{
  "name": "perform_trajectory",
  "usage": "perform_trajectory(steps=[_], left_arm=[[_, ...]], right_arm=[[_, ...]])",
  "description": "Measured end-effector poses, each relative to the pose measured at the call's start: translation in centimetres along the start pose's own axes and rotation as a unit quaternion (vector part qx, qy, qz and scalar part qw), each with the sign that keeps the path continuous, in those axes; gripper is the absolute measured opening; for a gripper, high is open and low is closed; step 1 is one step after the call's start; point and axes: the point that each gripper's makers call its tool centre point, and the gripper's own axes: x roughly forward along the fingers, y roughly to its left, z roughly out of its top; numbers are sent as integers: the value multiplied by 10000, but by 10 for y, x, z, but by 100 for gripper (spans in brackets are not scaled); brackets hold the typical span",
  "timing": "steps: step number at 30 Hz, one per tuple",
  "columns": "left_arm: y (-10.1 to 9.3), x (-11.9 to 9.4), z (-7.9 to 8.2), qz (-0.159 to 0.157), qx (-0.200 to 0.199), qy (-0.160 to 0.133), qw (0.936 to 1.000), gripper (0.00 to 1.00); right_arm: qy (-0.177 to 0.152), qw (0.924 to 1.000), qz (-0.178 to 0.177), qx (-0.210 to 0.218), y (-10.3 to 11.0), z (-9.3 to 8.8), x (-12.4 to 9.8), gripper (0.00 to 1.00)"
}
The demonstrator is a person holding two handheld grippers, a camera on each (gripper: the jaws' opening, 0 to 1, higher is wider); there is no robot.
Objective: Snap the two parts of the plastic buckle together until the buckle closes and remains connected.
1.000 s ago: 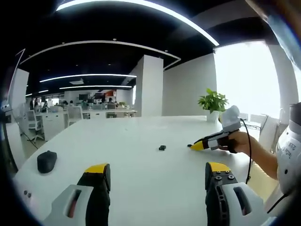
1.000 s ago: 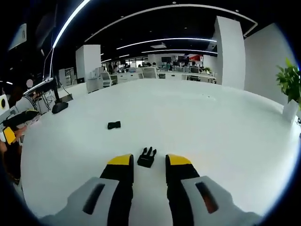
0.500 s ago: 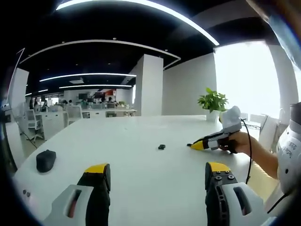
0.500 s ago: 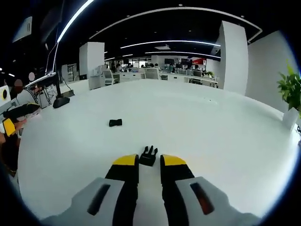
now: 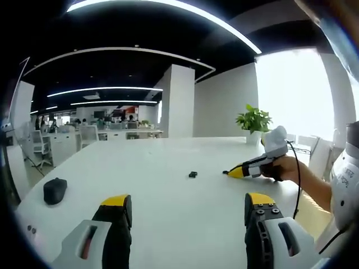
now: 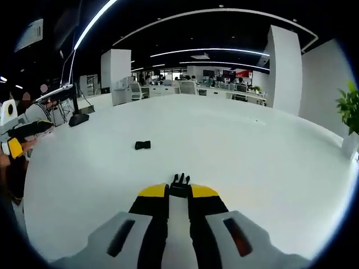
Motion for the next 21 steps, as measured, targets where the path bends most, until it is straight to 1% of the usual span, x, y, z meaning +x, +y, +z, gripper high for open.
perform_trajectory(steps=[2, 3, 4, 5, 7, 10, 13, 21], left_arm=[[0, 0, 0, -9, -6, 3, 10000, 84], [1, 0, -1, -10, -9, 10, 10000, 84], [1, 1, -1, -9, -12, 20, 10000, 84], [1, 1, -2, -5, -16, 28, 10000, 84], [2, 1, -3, -3, -26, 42, 10000, 84], [3, 1, -4, 7, -38, 55, 10000, 83], [4, 2, -4, 13, -36, 60, 10000, 83], [6, 4, -3, -24, -103, 38, 9999, 82]], right_arm=[[11, 9999, 141, -39, 2, 0, 0, 12], [-24, 9993, 383, -12, 8, 1, 0, 12], [20, 9987, 500, 82, 10, 0, -1, 12], [9, 9983, 581, 51, 10, 1, -1, 12], [-9, 9980, 632, 16, 11, 3, -2, 12], [-11, 9971, 742, -174, 12, 5, -3, 12], [-56, 9951, 969, -165, 15, 7, -5, 12], [-126, 9912, 1306, -189, 12, 11, -6, 12]])
